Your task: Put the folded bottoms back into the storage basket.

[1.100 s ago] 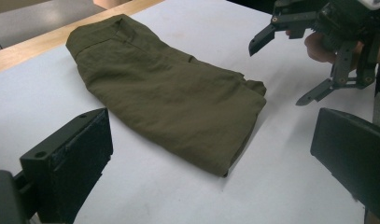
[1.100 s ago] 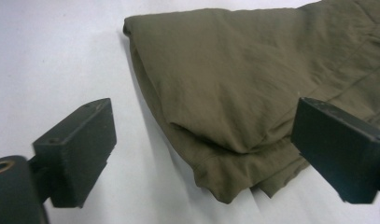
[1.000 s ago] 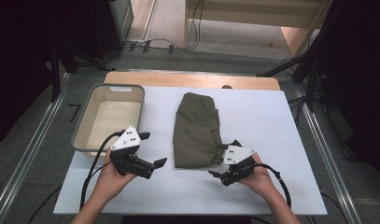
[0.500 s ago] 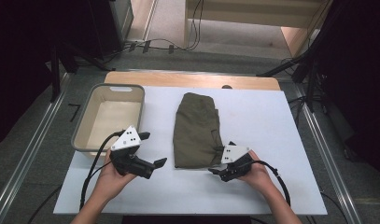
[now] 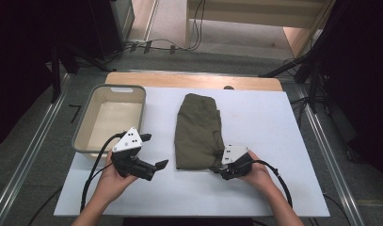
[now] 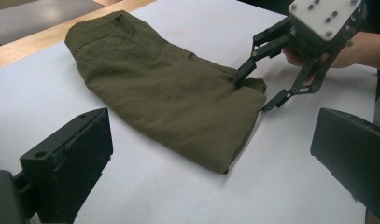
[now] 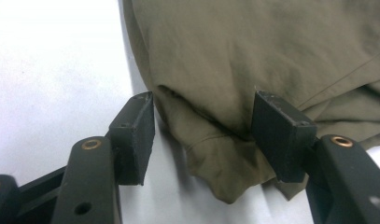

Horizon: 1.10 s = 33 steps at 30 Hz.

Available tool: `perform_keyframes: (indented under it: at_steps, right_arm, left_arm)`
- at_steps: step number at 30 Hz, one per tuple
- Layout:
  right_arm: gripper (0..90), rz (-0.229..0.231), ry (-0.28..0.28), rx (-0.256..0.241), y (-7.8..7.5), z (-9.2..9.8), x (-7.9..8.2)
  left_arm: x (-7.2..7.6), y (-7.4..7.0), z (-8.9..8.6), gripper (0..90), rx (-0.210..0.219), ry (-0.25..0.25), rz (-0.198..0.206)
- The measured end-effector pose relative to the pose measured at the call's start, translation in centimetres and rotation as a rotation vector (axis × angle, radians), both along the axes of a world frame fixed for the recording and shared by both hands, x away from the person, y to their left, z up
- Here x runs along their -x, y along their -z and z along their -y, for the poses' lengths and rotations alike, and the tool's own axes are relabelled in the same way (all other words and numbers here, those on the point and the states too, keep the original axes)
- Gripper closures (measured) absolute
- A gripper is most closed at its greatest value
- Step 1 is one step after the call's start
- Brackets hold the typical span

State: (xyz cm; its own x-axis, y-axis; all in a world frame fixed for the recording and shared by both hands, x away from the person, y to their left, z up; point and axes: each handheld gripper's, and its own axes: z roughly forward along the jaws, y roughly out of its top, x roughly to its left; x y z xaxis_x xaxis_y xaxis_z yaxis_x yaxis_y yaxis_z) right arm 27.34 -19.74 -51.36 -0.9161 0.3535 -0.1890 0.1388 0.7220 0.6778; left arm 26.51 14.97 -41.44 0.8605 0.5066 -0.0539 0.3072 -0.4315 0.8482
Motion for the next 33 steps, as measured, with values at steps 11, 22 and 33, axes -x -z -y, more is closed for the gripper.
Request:
perform_keyframes:
  at_steps: [11, 22, 33]
  right_arm:
    - [46.9, -0.052, -0.002, -0.028, 0.29, 0.34, -0.60]
    - [57.9, -0.067, 0.035, -0.005, 0.02, -0.01, -0.22]
    - [81.0, -0.093, 0.106, -0.004, -0.28, -0.19, -0.58]
  left_arm:
    - [0.02, -0.02, -0.05, 0.0, 0.001, -0.002, -0.002]
    - [0.09, 0.14, 0.19, 0.0, -0.005, 0.003, -0.005]
    - [-0.05, 0.69, 0.72, 0.0, -0.015, 0.015, -0.021]
